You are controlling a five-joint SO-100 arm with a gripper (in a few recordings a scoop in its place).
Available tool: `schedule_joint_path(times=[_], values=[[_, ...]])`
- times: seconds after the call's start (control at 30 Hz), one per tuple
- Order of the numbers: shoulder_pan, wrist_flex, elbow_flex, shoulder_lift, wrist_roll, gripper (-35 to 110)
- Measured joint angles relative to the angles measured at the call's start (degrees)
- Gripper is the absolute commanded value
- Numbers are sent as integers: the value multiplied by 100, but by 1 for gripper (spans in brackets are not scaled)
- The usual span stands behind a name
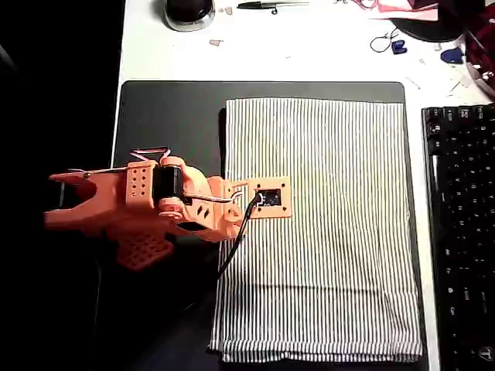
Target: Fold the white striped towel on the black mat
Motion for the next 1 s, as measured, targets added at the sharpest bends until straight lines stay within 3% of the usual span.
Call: schedule_joint_path(times=[1.0], values=[[-18, -88, 0, 0, -185, 0]])
